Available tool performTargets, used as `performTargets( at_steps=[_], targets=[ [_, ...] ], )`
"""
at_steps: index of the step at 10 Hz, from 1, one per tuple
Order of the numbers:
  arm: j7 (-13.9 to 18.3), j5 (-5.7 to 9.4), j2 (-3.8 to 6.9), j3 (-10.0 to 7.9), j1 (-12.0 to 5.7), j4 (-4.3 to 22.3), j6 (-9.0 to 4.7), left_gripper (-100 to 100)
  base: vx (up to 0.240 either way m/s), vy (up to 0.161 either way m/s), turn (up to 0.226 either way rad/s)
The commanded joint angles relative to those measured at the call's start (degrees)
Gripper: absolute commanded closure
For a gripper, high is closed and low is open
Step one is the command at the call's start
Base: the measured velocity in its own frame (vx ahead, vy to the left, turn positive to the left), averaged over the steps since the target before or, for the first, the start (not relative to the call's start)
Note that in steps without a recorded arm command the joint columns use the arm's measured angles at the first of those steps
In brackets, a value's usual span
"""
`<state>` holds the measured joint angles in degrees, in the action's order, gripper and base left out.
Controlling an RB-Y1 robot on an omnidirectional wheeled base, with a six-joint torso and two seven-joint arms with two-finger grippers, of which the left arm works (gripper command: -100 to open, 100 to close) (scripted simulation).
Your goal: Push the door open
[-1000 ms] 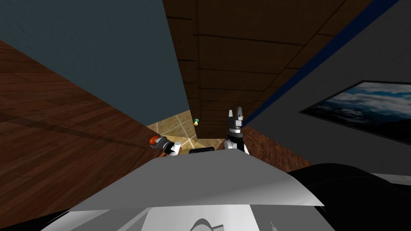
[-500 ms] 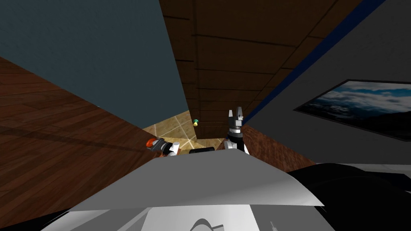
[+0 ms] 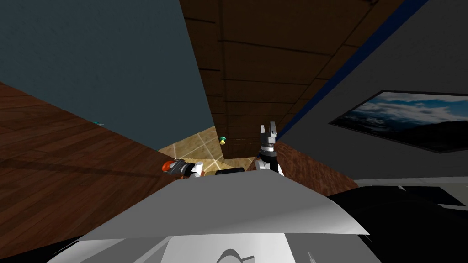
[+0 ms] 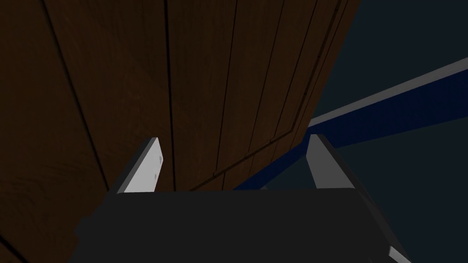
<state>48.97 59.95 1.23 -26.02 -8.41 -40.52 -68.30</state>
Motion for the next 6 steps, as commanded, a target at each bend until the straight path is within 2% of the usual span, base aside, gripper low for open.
performTargets(
  at_steps=[1,2,4,6],
  targets=[
    [0.1,0.41,0.19,-2.35,-0.04,0.4,-2.15,100,0.027,0.056,-0.138],
    [0.1,0.41,0.19,-2.35,-0.04,0.4,-2.15,100,0.021,0.06,-0.058],
    [-0.4,1.22,-0.33,-5.72,-0.67,1.0,-3.62,100,0.038,0.074,-0.174],
    [-0.4,1.22,-0.33,-5.74,-0.67,1.0,-3.62,100,0.027,0.042,-0.016]
  ],
)
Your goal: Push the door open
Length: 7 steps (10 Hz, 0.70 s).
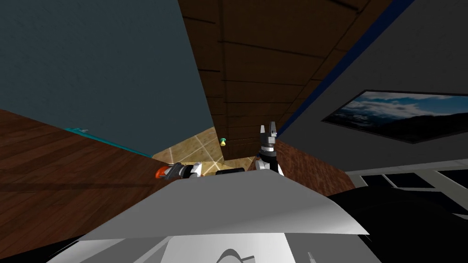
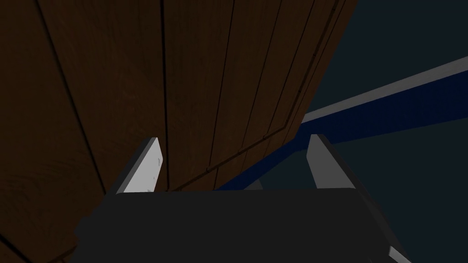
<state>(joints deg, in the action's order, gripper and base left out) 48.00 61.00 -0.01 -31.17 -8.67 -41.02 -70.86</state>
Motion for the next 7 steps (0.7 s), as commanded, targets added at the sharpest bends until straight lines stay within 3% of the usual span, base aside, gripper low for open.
performTargets(
  at_steps=[1,5,7],
  targets=[
    [0.3,0.55,0.55,-2.19,-0.71,1.8,-1.76,100,0.018,0.032,-0.101],
    [-0.4,1.8,-1.24,-7.42,-1.68,2.8,-4.03,100,0.041,0.079,-0.146],
    [-0.5,2.02,-1.69,-8.38,-1.86,3.0,-4.45,100,0.029,0.058,-0.061]
  ],
)
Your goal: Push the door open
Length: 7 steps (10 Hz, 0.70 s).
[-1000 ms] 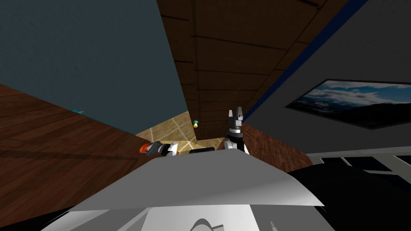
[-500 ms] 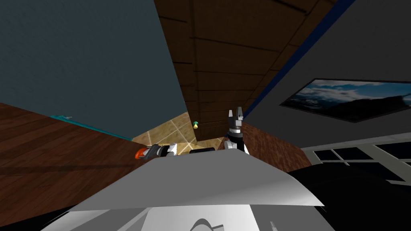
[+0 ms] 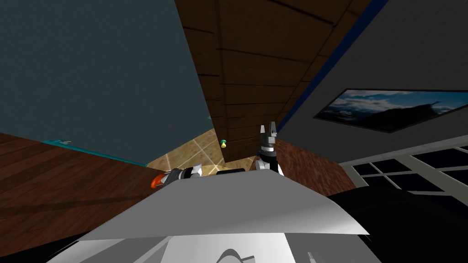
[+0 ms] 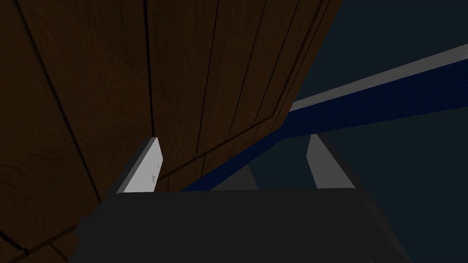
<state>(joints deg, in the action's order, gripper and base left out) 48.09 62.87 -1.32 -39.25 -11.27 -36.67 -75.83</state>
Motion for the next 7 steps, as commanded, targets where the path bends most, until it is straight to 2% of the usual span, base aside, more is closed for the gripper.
performTargets(
  at_steps=[1,2,3,4,5,6,7],
  targets=[
    [-0.8,0.52,-1.24,-1.81,0.47,-1.0,-0.13,100,0.033,0.05,-0.1],
    [-0.3,0.25,-0.34,-1.01,0.03,-0.2,-0.19,100,0.013,0.022,-0.021],
    [-0.5,1.47,1.33,-2.32,0.0,-0.1,-1.34,100,-0.02,0.091,-0.108],
    [-0.7,2.16,2.01,-2.99,-0.02,0.0,-1.92,100,-0.011,0.154,-0.162],
    [-0.7,2.16,2.01,-2.99,-0.02,0.0,-1.92,100,-0.009,0.115,-0.023],
    [-1.0,3.77,3.0,-4.57,-0.09,0.1,-3.28,100,-0.007,0.181,-0.117],
    [-1.1,4.64,3.21,-5.42,-0.12,0.2,-4.01,100,-0.001,0.241,-0.156]
  ],
)
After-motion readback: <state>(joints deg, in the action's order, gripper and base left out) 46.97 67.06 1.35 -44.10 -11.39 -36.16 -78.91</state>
